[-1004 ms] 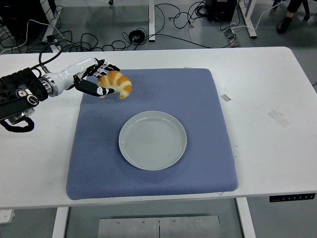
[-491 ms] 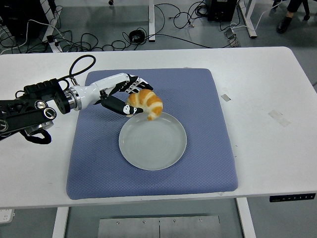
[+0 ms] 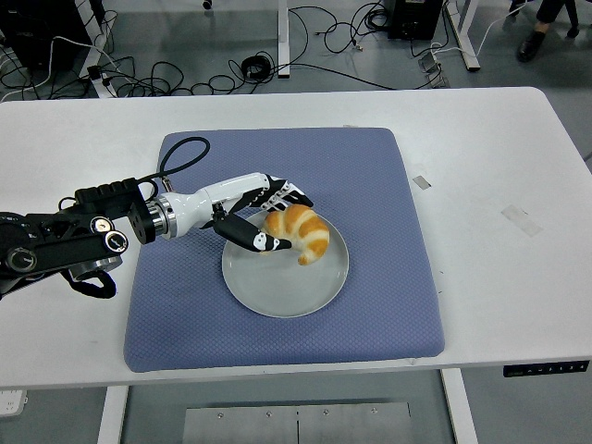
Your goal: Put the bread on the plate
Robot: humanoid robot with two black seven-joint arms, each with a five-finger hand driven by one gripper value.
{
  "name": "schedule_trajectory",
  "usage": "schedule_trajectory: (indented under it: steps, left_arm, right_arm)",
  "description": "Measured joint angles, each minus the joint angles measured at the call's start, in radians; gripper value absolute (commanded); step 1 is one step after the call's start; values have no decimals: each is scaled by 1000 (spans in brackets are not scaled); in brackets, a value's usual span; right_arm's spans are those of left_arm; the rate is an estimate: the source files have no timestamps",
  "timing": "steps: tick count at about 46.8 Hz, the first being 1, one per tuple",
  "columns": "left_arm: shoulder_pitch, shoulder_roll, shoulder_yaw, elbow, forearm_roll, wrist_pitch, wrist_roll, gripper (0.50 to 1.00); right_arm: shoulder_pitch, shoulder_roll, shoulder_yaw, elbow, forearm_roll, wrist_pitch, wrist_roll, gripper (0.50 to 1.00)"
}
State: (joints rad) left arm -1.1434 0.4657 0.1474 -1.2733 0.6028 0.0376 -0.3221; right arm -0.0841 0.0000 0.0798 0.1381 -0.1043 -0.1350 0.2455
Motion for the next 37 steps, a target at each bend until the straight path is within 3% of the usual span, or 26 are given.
schedule_trajectory:
  steps: [37]
  left_arm:
    - [34, -21, 20, 16, 23, 4, 0, 814]
  right_arm:
    - [0, 0, 0, 0, 0, 0, 0, 1000]
